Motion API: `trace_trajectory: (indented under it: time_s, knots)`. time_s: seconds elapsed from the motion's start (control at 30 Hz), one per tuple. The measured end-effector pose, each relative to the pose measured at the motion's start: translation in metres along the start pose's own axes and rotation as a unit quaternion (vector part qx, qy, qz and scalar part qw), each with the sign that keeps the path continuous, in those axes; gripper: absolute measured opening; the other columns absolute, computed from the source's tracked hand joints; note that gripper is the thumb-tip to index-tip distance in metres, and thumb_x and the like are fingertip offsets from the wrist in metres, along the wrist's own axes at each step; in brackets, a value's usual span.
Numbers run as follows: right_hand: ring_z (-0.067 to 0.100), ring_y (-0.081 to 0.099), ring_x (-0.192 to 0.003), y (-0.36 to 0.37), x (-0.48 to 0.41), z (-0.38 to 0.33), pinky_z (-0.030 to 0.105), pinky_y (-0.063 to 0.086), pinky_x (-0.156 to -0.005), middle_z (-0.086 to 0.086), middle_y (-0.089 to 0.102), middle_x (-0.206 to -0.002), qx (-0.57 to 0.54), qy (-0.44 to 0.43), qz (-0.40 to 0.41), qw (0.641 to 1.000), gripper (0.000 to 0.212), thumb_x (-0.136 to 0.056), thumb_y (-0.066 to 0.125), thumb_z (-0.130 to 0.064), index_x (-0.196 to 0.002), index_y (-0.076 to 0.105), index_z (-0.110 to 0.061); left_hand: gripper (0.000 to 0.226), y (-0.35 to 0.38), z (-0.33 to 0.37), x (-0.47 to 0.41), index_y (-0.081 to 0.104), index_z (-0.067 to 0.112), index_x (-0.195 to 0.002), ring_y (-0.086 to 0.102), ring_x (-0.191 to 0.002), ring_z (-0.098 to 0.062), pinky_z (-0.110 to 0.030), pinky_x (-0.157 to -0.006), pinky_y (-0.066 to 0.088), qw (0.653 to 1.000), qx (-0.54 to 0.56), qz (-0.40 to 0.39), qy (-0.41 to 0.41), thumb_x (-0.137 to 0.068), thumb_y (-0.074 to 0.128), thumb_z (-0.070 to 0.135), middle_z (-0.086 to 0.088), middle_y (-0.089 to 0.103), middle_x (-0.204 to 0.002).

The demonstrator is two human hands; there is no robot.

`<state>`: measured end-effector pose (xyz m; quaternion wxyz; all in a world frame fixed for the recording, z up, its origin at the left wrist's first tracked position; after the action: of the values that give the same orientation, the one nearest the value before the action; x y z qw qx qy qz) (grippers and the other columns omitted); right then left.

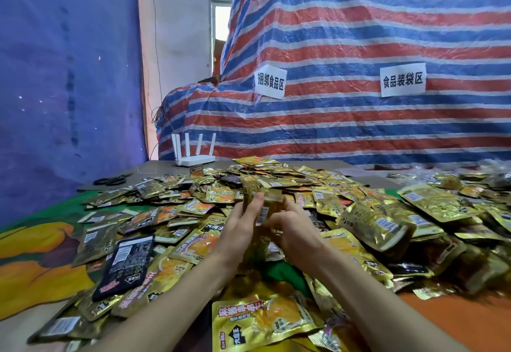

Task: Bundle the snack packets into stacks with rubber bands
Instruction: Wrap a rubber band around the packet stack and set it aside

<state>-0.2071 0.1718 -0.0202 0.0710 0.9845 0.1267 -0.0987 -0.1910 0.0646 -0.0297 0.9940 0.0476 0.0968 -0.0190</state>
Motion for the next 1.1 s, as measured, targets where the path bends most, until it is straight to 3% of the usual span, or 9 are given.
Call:
trace_trajectory:
  time_s: [0.1, 0.27, 0.4, 0.5, 0.57, 0.7, 0.9, 1.0, 1.1]
  knots:
    - [0.032, 0.061, -0.097, 0.000, 0.000, 0.002, 0.041, 0.051, -0.080, 0.022, 0.065, -0.106, 0.022, 0.001, 0.047, 0.999, 0.035, -0.085, 0.043, 0.006, -0.112, 0.059, -0.009, 0.065, 0.009, -0.001, 0.004, 0.061, 0.031, -0.116, 0.074, -0.092, -0.013, -0.027, -0.072, 0.060, 0.999, -0.024, -0.041, 0.016, -0.066, 0.061, 0.072, 0.001, 0.075, -0.103]
    - [0.028, 0.065, -0.104, 0.004, 0.003, 0.001, 0.038, 0.053, -0.083, 0.010, 0.068, -0.108, 0.003, -0.022, 0.052, 0.998, 0.049, -0.071, 0.052, -0.004, -0.118, 0.059, -0.018, 0.063, 0.018, -0.002, 0.007, 0.056, 0.024, -0.128, 0.071, -0.103, -0.020, -0.039, -0.085, 0.060, 0.994, -0.026, -0.097, 0.043, -0.080, 0.065, 0.064, -0.009, 0.069, -0.119]
    - [0.024, 0.064, -0.105, -0.012, 0.003, -0.004, 0.035, 0.057, -0.073, 0.006, 0.064, -0.117, 0.049, -0.011, 0.082, 0.995, 0.046, -0.084, 0.047, 0.006, -0.121, 0.062, -0.015, 0.043, 0.015, -0.006, 0.006, 0.064, 0.010, -0.116, 0.070, -0.090, -0.036, -0.046, -0.081, 0.058, 0.993, 0.039, -0.112, 0.024, -0.082, 0.078, 0.032, -0.017, 0.071, -0.102]
    - [0.027, 0.069, -0.098, -0.022, 0.004, -0.013, 0.028, 0.057, -0.064, 0.012, 0.071, -0.105, 0.075, -0.027, 0.093, 0.993, 0.036, -0.082, 0.045, 0.010, -0.099, 0.071, -0.009, 0.028, 0.010, -0.006, 0.003, 0.057, 0.004, -0.098, 0.063, -0.084, -0.033, -0.043, -0.076, 0.057, 0.993, -0.022, -0.104, 0.056, -0.074, 0.071, 0.004, -0.016, 0.060, -0.088]
    - [0.024, 0.070, -0.093, -0.023, 0.009, -0.020, 0.022, 0.056, -0.062, 0.010, 0.071, -0.097, 0.120, -0.061, 0.106, 0.985, 0.028, -0.088, 0.046, 0.005, -0.095, 0.069, -0.011, 0.038, 0.013, -0.002, 0.004, 0.055, 0.012, -0.108, 0.066, -0.088, -0.026, -0.040, -0.072, 0.059, 0.985, -0.093, -0.111, 0.098, -0.074, 0.062, -0.003, -0.006, 0.064, -0.092]
    - [0.007, 0.062, -0.093, -0.025, 0.024, -0.032, 0.029, 0.057, -0.080, -0.006, 0.063, -0.096, 0.305, -0.117, 0.124, 0.937, 0.022, -0.090, 0.051, -0.010, -0.108, 0.061, -0.018, 0.079, 0.028, 0.000, 0.011, 0.039, 0.025, -0.143, 0.063, -0.110, -0.013, -0.030, -0.082, 0.057, 0.966, -0.143, -0.158, 0.146, -0.081, 0.060, -0.020, -0.004, 0.059, -0.123]
    - [0.016, 0.064, -0.089, -0.057, 0.075, -0.060, 0.044, 0.056, -0.083, -0.009, 0.064, -0.093, 0.519, -0.128, 0.129, 0.835, 0.018, -0.088, 0.057, -0.021, -0.105, 0.055, -0.024, 0.095, 0.041, 0.007, 0.022, 0.018, 0.056, -0.146, 0.057, -0.107, 0.001, -0.018, -0.088, 0.051, 0.890, -0.351, -0.210, 0.202, -0.084, 0.063, 0.000, 0.015, 0.050, -0.126]
    - [0.014, 0.063, -0.074, -0.098, 0.100, -0.080, 0.037, 0.055, -0.068, -0.006, 0.067, -0.079, 0.619, -0.030, 0.077, 0.781, 0.012, -0.085, 0.062, -0.032, -0.087, 0.063, -0.020, 0.099, 0.046, 0.006, 0.027, 0.015, 0.064, -0.143, 0.057, -0.098, 0.006, -0.014, -0.077, 0.048, 0.868, -0.392, -0.235, 0.193, -0.082, 0.063, 0.003, 0.018, 0.050, -0.120]
    - [0.012, 0.058, -0.053, -0.156, 0.126, -0.099, 0.026, 0.046, -0.049, -0.006, 0.064, -0.055, 0.672, 0.181, 0.005, 0.718, 0.028, -0.080, 0.072, -0.037, -0.072, 0.071, -0.011, 0.098, 0.047, 0.006, 0.027, 0.016, 0.066, -0.142, 0.060, -0.097, -0.002, -0.026, -0.082, 0.053, 0.861, -0.410, -0.229, 0.196, -0.083, 0.064, 0.004, 0.011, 0.055, -0.122]
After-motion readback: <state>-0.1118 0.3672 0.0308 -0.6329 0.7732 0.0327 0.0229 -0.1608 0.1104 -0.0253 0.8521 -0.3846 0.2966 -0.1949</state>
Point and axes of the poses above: each hand's wrist, its own x-axis away from the middle knuckle, its own y-axis out of the palm, z = x × y, the point moved 6 cm from there along -x, towards the middle knuckle
